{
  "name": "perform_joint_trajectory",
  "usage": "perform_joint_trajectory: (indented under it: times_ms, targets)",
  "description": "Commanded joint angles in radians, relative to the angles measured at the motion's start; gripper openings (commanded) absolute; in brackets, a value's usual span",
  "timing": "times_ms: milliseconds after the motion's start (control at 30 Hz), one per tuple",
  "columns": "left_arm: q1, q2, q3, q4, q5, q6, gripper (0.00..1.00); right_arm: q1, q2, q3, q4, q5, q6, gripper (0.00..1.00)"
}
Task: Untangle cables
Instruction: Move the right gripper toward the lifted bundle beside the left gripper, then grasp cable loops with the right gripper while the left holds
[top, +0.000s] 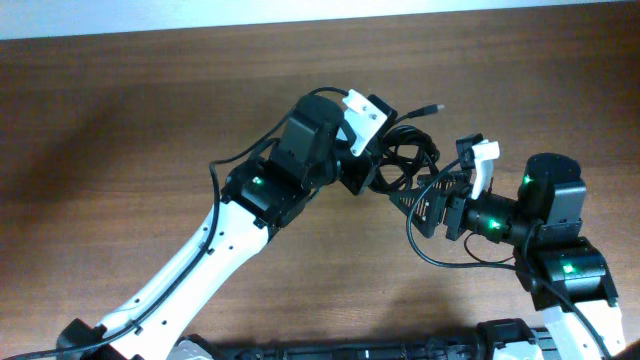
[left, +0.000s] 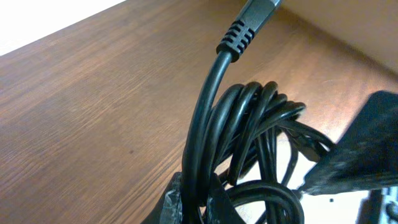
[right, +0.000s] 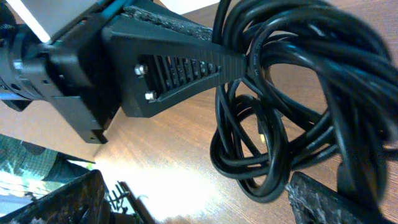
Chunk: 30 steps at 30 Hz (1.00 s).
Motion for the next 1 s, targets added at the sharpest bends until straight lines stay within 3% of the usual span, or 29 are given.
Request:
perform_joint_trajectory:
  times_ms: [0, 467, 800, 967]
  targets:
    - [-0.004, -0.039, 0.025, 0.035, 0.130, 0.007, 0.00, -0.006, 0.008, 0.018, -0.003, 0.024, -0.010, 0.91]
    - [-0.004, -0.060, 0.025, 0.037, 0.165, 0.007, 0.00, -0.006, 0.010, 0.018, -0.060, 0.155, -0.101, 0.90]
    - [-0.005, -0.060, 0.025, 0.041, 0.242, -0.016, 0.00, -0.005, 0.010, 0.018, -0.060, 0.151, -0.100, 0.73]
    - [-0.005, -0.059, 0.025, 0.073, 0.289, -0.016, 0.00, -0.005, 0.010, 0.018, -0.061, 0.147, -0.100, 0.71]
